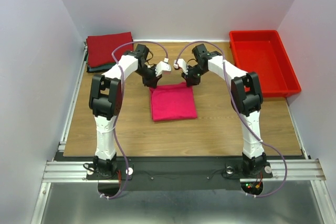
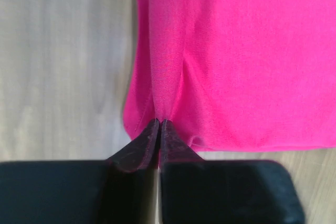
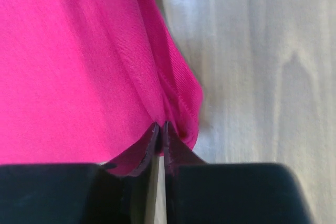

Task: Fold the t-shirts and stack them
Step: Fold the tshirt

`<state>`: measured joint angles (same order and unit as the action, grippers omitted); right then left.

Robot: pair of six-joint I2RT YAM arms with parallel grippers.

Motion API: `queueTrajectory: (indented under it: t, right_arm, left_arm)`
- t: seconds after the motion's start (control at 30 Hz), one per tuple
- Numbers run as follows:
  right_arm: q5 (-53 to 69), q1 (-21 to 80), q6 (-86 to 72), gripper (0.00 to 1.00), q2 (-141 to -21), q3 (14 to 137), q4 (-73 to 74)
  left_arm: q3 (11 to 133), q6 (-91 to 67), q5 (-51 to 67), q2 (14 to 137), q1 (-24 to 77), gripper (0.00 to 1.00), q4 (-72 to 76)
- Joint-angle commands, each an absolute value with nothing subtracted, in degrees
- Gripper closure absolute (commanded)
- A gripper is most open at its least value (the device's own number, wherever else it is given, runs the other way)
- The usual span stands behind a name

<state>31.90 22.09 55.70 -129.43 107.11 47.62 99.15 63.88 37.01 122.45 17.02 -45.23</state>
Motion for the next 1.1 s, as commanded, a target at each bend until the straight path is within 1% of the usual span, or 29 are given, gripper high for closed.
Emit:
queueTrajectory:
  t: [0.0, 0.03, 0.07, 0.1, 0.13, 0.17, 0.2, 0.27, 0.33, 0.4, 0.43, 0.5, 0.53, 0.57, 0.67, 0.7, 0.77, 0.9, 1.0, 1.03, 1.07]
  right_arm:
    - [30.41, 20.92, 51.95, 0.63, -127.18, 111.26, 47.20]
    - [29.54, 20.92, 50.20, 0.56, -127.18, 111.62, 47.20]
    - [28.92, 20.83, 48.88, 0.52, -127.70, 112.23, 47.11]
    - [28.39, 20.40, 45.39, 0.51, -128.05, 114.15, 47.11]
    - [27.69, 20.04, 43.18, 0.51, -128.32, 115.56, 47.11]
    - [27.42, 19.52, 40.98, 0.51, -128.84, 116.79, 47.20]
    - [27.16, 18.64, 36.35, 0.51, -129.28, 117.94, 47.20]
    - [28.20, 17.76, 32.36, 0.51, -128.76, 120.41, 47.37]
    - [30.22, 17.32, 27.79, 0.57, -126.40, 119.97, 47.37]
    - [35.31, 17.31, 22.89, 0.63, -123.94, 117.78, 47.37]
    - [39.51, 17.31, 20.68, 0.64, -123.49, 117.16, 47.37]
    - [44.01, 17.31, 16.37, 0.67, -123.40, 115.15, 47.37]
    - [48.56, 17.23, 12.78, 0.69, -124.01, 114.35, 47.37]
    - [50.78, 17.31, 11.27, 0.70, -124.45, 113.74, 47.20]
    - [57.19, 17.23, 5.99, 0.72, -128.65, 113.55, 47.11]
    - [58.17, 17.31, 4.93, 0.73, -129.98, 114.16, 46.94]
    - [59.50, 17.31, 2.73, 0.74, -132.09, 115.57, 46.41]
    - [57.66, 16.53, 1.85, 0.75, -137.19, 117.15, 44.92]
    - [55.82, 14.24, 0.26, 0.75, -141.41, 119.08, 42.45]
    - [54.77, 13.37, 1.22, 0.75, -143.68, 119.79, 42.36]
    - [53.28, 12.84, 1.49, 0.75, -144.83, 121.01, 41.84]
  left_arm:
    - [102.57, 60.04, 36.13, 118.74, 16.26, 0.75, -43.16]
    - [102.74, 59.68, 35.60, 118.65, 16.00, 0.73, -42.72]
    - [102.66, 58.72, 35.33, 118.74, 15.74, 0.68, -41.24]
    - [102.48, 55.75, 35.16, 118.57, 15.21, 0.65, -40.44]
    - [101.96, 54.24, 34.81, 118.39, 14.34, 0.59, -39.39]
    - [101.43, 52.14, 34.89, 117.87, 13.72, 0.57, -36.94]
    - [100.82, 47.77, 34.98, 116.47, 13.10, 0.57, -35.26]
    - [97.92, 43.00, 36.47, 114.18, 11.44, 0.57, -30.88]
    - [96.16, 39.56, 40.05, 110.75, 11.16, 0.59, -30.41]
    - [93.26, 36.93, 44.18, 107.95, 11.86, 0.64, -30.85]
    - [91.34, 33.17, 45.86, 107.23, 12.04, 0.66, -30.85]
    - [89.05, 28.33, 49.12, 105.57, 12.65, 0.70, -29.98]
    - [86.34, 25.52, 52.09, 105.03, 12.83, 0.70, -28.67]
    - [84.74, 19.40, 53.69, 104.77, 13.01, 0.70, -25.35]
    - [79.04, 10.22, 58.17, 104.50, 13.10, 0.70, -18.66]
    - [78.14, 6.19, 58.88, 105.02, 13.10, 0.69, -15.41]
    - [76.65, 3.35, 59.68, 107.39, 13.10, 0.69, -11.89]
    - [76.29, -2.63, 58.45, 112.84, 12.13, 0.69, -6.78]
    - [78.30, -4.04, 57.57, 118.63, 10.20, 0.68, -4.22]
    - [79.62, -3.69, 57.83, 122.74, 9.93, 0.68, -4.31]
    - [83.89, -0.38, 57.14, 125.13, 9.58, 0.68, -8.14]
